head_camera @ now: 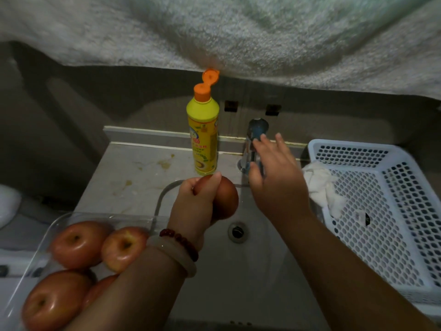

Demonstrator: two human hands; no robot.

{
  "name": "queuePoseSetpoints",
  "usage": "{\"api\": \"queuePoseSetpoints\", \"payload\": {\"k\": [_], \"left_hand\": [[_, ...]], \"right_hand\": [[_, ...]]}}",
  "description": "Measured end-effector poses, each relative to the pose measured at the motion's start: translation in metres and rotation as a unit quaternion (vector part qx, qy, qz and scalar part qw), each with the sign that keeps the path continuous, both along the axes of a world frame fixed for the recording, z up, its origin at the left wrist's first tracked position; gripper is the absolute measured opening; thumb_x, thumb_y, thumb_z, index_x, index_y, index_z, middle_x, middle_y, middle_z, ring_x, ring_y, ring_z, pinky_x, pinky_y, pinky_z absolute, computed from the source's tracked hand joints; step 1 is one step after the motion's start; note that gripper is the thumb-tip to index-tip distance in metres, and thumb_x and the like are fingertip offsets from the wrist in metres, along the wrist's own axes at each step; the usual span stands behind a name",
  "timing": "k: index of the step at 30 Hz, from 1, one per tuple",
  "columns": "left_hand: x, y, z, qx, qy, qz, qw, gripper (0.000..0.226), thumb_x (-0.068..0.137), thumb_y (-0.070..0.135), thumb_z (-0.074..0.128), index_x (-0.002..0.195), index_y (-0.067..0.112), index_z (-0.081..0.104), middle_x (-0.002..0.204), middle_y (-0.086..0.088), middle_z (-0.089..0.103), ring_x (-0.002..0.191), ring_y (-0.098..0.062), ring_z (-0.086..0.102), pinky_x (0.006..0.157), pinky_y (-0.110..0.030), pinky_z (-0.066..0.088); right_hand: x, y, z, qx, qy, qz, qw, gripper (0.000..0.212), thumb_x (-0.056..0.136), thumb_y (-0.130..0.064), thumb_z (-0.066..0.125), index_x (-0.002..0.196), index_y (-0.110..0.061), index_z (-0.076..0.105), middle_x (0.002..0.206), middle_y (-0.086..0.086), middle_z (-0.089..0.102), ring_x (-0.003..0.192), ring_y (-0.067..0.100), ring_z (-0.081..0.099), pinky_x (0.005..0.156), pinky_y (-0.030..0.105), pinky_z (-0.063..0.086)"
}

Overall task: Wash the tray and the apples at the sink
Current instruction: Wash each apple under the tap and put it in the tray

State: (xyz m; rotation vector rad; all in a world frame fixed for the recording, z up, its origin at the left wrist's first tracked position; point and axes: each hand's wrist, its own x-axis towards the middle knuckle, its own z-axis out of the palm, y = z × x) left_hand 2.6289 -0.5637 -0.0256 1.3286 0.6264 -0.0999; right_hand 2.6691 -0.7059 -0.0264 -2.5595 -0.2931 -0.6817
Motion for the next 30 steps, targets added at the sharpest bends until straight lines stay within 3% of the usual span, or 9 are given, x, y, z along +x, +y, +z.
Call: {"api": "queuePoseSetpoints", "payload": {"k": [5, 9, 11, 15, 18, 21, 25, 27, 30], "left_hand": [[-0.004, 0.015, 0.003, -0.012, -0.012, 0.015, 1.000, 0.044, 0.071, 0.050, 0.072, 0.105, 0.025, 0.059, 0.109, -0.005, 0.063, 0.099, -0.026, 0.064, 0.079, -0.054, 0.057], [-0.010, 0.027, 0.009, 0.022, -0.037, 0.018, 0.999, 0.054, 0.058, 0.060, 0.070, 0.099, 0.027, 0.059, 0.105, -0.003, 0.066, 0.098, -0.026, 0.066, 0.081, -0.053, 0.056], [-0.012, 0.034, 0.012, 0.020, -0.030, 0.026, 0.999, 0.046, 0.066, 0.058, 0.072, 0.099, 0.029, 0.057, 0.106, -0.001, 0.063, 0.099, -0.025, 0.064, 0.083, -0.052, 0.056], [-0.016, 0.045, 0.012, -0.004, -0.016, 0.055, 0.998, 0.024, 0.083, 0.042, 0.068, 0.097, 0.027, 0.055, 0.103, 0.002, 0.056, 0.099, -0.025, 0.060, 0.081, -0.052, 0.057], [-0.019, 0.054, 0.014, -0.005, -0.016, 0.060, 0.998, 0.025, 0.083, 0.042, 0.068, 0.097, 0.026, 0.055, 0.104, 0.000, 0.056, 0.100, -0.027, 0.060, 0.080, -0.053, 0.057], [-0.019, 0.059, 0.012, -0.008, -0.019, 0.062, 0.998, 0.026, 0.082, 0.043, 0.069, 0.096, 0.026, 0.056, 0.103, 0.000, 0.057, 0.101, -0.028, 0.061, 0.081, -0.054, 0.056], [-0.021, 0.064, 0.016, -0.008, -0.027, 0.054, 0.998, 0.027, 0.084, 0.044, 0.067, 0.100, 0.026, 0.055, 0.102, 0.002, 0.057, 0.100, -0.027, 0.060, 0.083, -0.053, 0.056], [-0.022, 0.066, 0.020, -0.026, -0.027, 0.048, 0.998, 0.027, 0.086, 0.042, 0.065, 0.105, 0.026, 0.055, 0.105, 0.001, 0.055, 0.099, -0.025, 0.060, 0.081, -0.052, 0.057], [-0.023, 0.070, 0.025, -0.052, -0.034, 0.033, 0.998, 0.029, 0.090, 0.041, 0.061, 0.113, 0.025, 0.055, 0.110, 0.000, 0.054, 0.098, -0.023, 0.059, 0.077, -0.047, 0.058]], "right_hand": [[-0.009, 0.038, 0.021, 0.039, -0.013, 0.032, 0.999, 0.057, 0.087, -0.030, 0.057, 0.133, 0.003, 0.053, 0.137, 0.020, 0.054, 0.132, 0.033, 0.046, 0.112, 0.042, 0.035], [0.004, 0.077, 0.049, 0.118, 0.191, 0.035, 0.974, 0.078, 0.092, -0.043, 0.059, 0.152, -0.011, 0.022, 0.157, 0.008, 0.028, 0.144, 0.021, 0.024, 0.115, 0.028, 0.019], [0.019, 0.091, 0.054, 0.173, 0.222, 0.022, 0.959, 0.086, 0.088, -0.043, 0.066, 0.153, -0.012, 0.019, 0.155, 0.008, 0.030, 0.141, 0.021, 0.029, 0.108, 0.024, 0.024], [0.050, 0.110, 0.050, 0.266, 0.251, -0.012, 0.931, 0.085, 0.077, -0.040, 0.078, 0.144, -0.012, 0.032, 0.137, 0.010, 0.050, 0.124, 0.029, 0.049, 0.090, 0.030, 0.040], [0.055, 0.116, 0.043, 0.300, 0.234, -0.029, 0.924, 0.066, 0.079, -0.036, 0.077, 0.130, -0.013, 0.042, 0.121, 0.007, 0.059, 0.110, 0.026, 0.057, 0.077, 0.027, 0.038], [0.043, 0.117, 0.038, 0.301, 0.192, -0.028, 0.934, 0.056, 0.081, -0.033, 0.076, 0.126, -0.015, 0.047, 0.104, -0.003, 0.057, 0.093, 0.014, 0.053, 0.073, 0.022, 0.035], [0.017, 0.115, 0.047, 0.354, 0.131, -0.026, 0.926, 0.051, 0.078, -0.032, 0.078, 0.121, -0.020, 0.053, 0.098, -0.013, 0.058, 0.090, 0.004, 0.054, 0.069, 0.014, 0.038], [0.001, 0.108, 0.062, 0.377, 0.097, -0.007, 0.921, 0.048, 0.076, -0.031, 0.080, 0.117, -0.024, 0.054, 0.097, -0.017, 0.060, 0.088, 0.000, 0.056, 0.071, 0.006, 0.041], [-0.027, 0.091, 0.090, 0.411, 0.033, 0.041, 0.910, 0.046, 0.077, -0.027, 0.080, 0.112, -0.034, 0.051, 0.103, -0.016, 0.061, 0.096, -0.002, 0.059, 0.084, 0.014, 0.047]]}}
